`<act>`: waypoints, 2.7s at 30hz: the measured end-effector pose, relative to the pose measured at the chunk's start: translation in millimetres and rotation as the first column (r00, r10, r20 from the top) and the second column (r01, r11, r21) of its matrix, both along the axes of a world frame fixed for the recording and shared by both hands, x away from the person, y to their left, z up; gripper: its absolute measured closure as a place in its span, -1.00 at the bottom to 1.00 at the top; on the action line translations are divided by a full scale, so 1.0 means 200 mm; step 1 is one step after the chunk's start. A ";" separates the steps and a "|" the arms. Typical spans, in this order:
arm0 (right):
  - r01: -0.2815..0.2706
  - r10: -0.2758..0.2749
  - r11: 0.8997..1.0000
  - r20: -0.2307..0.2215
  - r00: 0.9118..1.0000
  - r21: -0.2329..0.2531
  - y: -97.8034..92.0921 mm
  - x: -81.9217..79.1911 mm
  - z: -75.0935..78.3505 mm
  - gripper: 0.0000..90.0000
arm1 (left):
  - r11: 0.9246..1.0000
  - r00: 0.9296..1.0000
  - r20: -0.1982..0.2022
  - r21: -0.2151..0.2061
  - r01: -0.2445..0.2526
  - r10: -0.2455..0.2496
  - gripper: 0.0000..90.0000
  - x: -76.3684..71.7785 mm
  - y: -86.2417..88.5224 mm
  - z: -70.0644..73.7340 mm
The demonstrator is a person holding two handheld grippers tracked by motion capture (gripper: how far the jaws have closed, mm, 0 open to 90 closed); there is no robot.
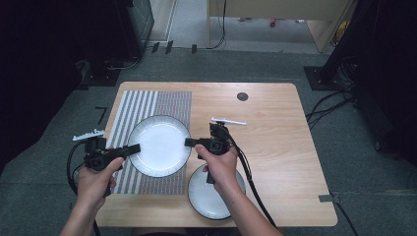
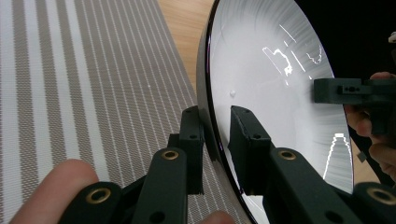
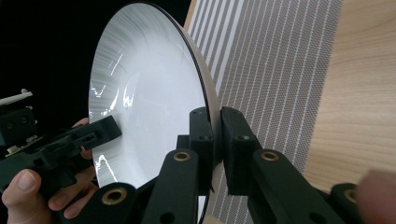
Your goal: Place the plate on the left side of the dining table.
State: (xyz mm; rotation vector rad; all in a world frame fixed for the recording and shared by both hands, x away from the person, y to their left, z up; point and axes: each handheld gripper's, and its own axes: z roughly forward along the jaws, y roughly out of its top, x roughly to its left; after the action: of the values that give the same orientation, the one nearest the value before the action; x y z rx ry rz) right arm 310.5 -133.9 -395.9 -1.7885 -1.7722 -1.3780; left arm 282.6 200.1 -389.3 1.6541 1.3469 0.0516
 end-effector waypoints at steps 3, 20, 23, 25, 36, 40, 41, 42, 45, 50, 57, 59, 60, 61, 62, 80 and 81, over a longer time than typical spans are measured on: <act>-0.005 0.005 1.000 -0.004 1.000 -0.003 0.04 0.03 0.00 0.87 | 1.000 1.000 0.004 -0.004 -0.016 0.016 0.69 0.02 0.04 0.00; 0.007 -0.009 1.000 -0.075 0.997 -0.021 0.25 0.25 -0.05 0.87 | 0.998 0.997 -0.052 0.017 -0.063 0.064 0.69 0.20 0.20 -0.06; 0.016 -0.018 1.000 -0.090 0.996 -0.023 0.27 0.29 -0.07 0.86 | 0.997 0.995 -0.065 0.023 -0.074 0.076 0.68 0.24 0.22 -0.08; 0.025 -0.025 1.000 -0.114 0.993 -0.004 0.29 0.33 -0.10 0.85 | 0.996 0.994 -0.072 0.033 -0.078 0.080 0.68 0.26 0.23 -0.09; 0.056 -0.065 0.997 -0.198 0.978 -0.049 0.37 0.48 -0.28 0.87 | 0.984 0.982 -0.153 0.152 -0.088 0.112 0.61 0.47 0.23 -0.24; 0.080 -0.092 0.995 -0.212 0.973 -0.067 0.39 0.53 -0.35 0.88 | 0.982 0.978 -0.165 0.156 -0.102 0.128 0.60 0.54 0.23 -0.30; 0.085 -0.098 0.994 -0.216 0.971 -0.067 0.39 0.54 -0.36 0.87 | 0.982 0.976 -0.174 0.157 -0.103 0.130 0.60 0.56 0.23 -0.32; 0.091 -0.107 0.993 -0.229 0.967 -0.079 0.40 0.56 -0.39 0.88 | 0.982 0.974 -0.184 0.157 -0.103 0.132 0.59 0.58 0.23 -0.34; 0.098 -0.119 0.990 -0.236 0.964 -0.096 0.41 0.59 -0.43 0.87 | 0.981 0.967 -0.211 0.160 -0.107 0.140 0.59 0.62 0.23 -0.39; 0.111 -0.133 0.988 -0.239 0.962 -0.103 0.42 0.61 -0.46 0.87 | 0.978 0.960 -0.227 0.165 -0.130 0.166 0.60 0.67 0.23 -0.43; 0.111 -0.137 0.987 -0.243 0.960 -0.116 0.42 0.64 -0.49 0.87 | 0.977 0.953 -0.247 0.167 -0.135 0.174 0.60 0.71 0.22 -0.47; 0.109 -0.136 0.987 -0.246 0.960 -0.120 0.42 0.65 -0.50 0.87 | 0.976 0.951 -0.255 0.169 -0.136 0.176 0.59 0.72 0.21 -0.49; 0.110 -0.137 0.986 -0.244 0.960 -0.122 0.42 0.65 -0.50 0.87 | 0.976 0.950 -0.255 0.170 -0.138 0.179 0.59 0.72 0.21 -0.49; 0.112 -0.139 0.987 -0.245 0.959 -0.119 0.42 0.65 -0.51 0.86 | 0.974 0.950 -0.255 0.176 -0.139 0.182 0.59 0.73 0.21 -0.50; 0.113 -0.140 0.986 -0.240 0.961 -0.122 0.42 0.65 -0.51 0.86 | 0.974 0.950 -0.254 0.180 -0.140 0.184 0.59 0.73 0.20 -0.50; 0.130 -0.145 0.983 -0.108 0.984 -0.131 0.40 0.65 -0.51 0.46 | 0.949 0.960 -0.194 0.280 -0.142 0.201 0.20 0.72 0.17 -0.50; 0.134 -0.150 0.978 -0.090 0.985 -0.158 0.40 0.64 -0.51 0.44 | 0.954 0.962 -0.194 0.266 -0.137 0.192 0.12 0.72 0.17 -0.50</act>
State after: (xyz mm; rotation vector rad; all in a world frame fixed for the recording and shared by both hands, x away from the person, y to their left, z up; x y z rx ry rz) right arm 438.7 -54.5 -497.1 -2.0620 -1.7682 -1.2070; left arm 427.1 234.0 -488.4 1.7912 1.7033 0.1486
